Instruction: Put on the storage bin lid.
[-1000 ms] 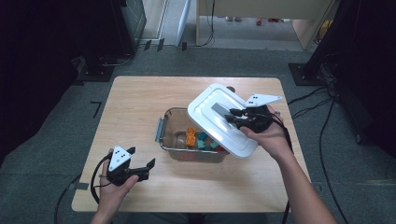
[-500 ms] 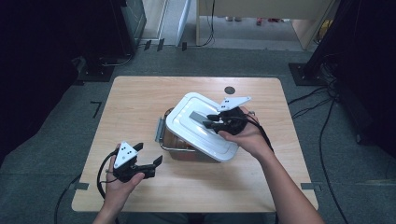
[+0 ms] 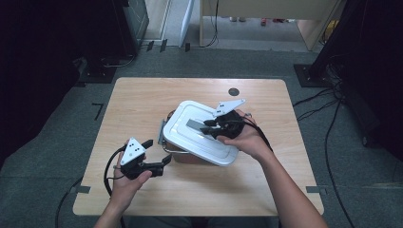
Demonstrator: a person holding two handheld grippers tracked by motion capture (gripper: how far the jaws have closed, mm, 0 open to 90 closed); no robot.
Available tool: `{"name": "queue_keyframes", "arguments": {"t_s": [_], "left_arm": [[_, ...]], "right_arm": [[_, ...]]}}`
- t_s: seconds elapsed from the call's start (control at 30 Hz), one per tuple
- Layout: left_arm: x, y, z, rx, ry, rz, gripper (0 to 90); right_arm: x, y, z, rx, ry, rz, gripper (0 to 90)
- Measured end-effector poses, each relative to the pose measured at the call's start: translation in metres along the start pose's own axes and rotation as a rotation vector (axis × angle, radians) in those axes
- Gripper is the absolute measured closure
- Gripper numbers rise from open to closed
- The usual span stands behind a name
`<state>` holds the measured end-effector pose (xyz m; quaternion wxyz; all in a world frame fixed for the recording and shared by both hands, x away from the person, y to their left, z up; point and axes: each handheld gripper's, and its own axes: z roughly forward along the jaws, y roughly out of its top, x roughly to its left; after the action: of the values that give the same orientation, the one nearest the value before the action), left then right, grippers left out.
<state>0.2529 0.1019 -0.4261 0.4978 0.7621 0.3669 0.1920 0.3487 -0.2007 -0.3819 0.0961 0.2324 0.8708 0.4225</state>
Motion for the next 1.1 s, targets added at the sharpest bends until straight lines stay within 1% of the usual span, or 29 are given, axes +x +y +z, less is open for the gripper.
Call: {"name": "queue_keyframes", "arguments": {"t_s": [0.2, 0.27, 0.3, 0.33, 0.4, 0.43, 0.53, 0.57, 0.67, 0.73, 0.83, 0.87, 0.93, 1.0, 1.1], "left_arm": [[0.0, 0.003, 0.005, 0.001, -0.01, 0.004, 14.2], [0.001, 0.004, 0.006, 0.002, -0.022, 0.003, 14.2], [0.001, 0.005, 0.007, 0.001, -0.026, 0.005, 14.2], [0.002, 0.006, 0.007, 0.001, -0.025, 0.007, 14.2], [0.003, 0.008, 0.009, 0.002, -0.022, 0.01, 14.2], [0.004, 0.009, 0.01, 0.001, -0.022, 0.011, 14.2], [0.007, 0.013, 0.011, -0.002, -0.021, 0.013, 14.2], [0.008, 0.015, 0.011, -0.002, -0.023, 0.014, 14.2], [0.011, 0.017, 0.014, -0.005, -0.027, 0.018, 14.1], [0.013, 0.019, 0.015, -0.006, -0.031, 0.029, 14.2], [0.014, 0.021, 0.017, -0.011, -0.039, 0.037, 14.2], [0.015, 0.021, 0.017, -0.012, -0.045, 0.039, 14.1], [0.016, 0.022, 0.019, -0.01, -0.051, 0.042, 14.2], [0.017, 0.022, 0.021, -0.009, -0.061, 0.033, 14.1], [0.018, 0.022, 0.023, -0.01, -0.072, 0.022, 14.1]], "right_arm": [[0.003, 0.003, 0.004, 0.007, 0.031, -0.024, 68.3], [0.003, 0.004, 0.004, 0.006, 0.049, -0.024, 68.2], [0.003, 0.004, 0.004, 0.001, 0.049, -0.021, 67.8], [0.003, 0.004, 0.004, -0.011, 0.045, -0.016, 64.4], [0.002, 0.004, -0.001, -0.043, 0.032, 0.013, 53.9], [0.002, 0.005, -0.005, -0.059, 0.017, 0.02, 51.8], [0.0, 0.002, -0.018, -0.086, -0.018, 0.044, 53.2], [-0.001, 0.0, -0.023, -0.094, -0.038, 0.05, 55.5], [-0.004, -0.012, -0.041, -0.126, -0.101, 0.107, 65.8], [-0.008, -0.023, -0.053, -0.144, -0.166, 0.131, 71.8], [-0.012, -0.042, -0.068, -0.181, -0.223, 0.199, 77.1], [-0.012, -0.048, -0.072, -0.183, -0.241, 0.216, 77.4], [-0.012, -0.06, -0.078, -0.186, -0.254, 0.245, 76.8], [-0.01, -0.071, -0.081, -0.18, -0.279, 0.262, 75.0], [-0.006, -0.084, -0.085, -0.191, -0.318, 0.29, 72.9]]}}
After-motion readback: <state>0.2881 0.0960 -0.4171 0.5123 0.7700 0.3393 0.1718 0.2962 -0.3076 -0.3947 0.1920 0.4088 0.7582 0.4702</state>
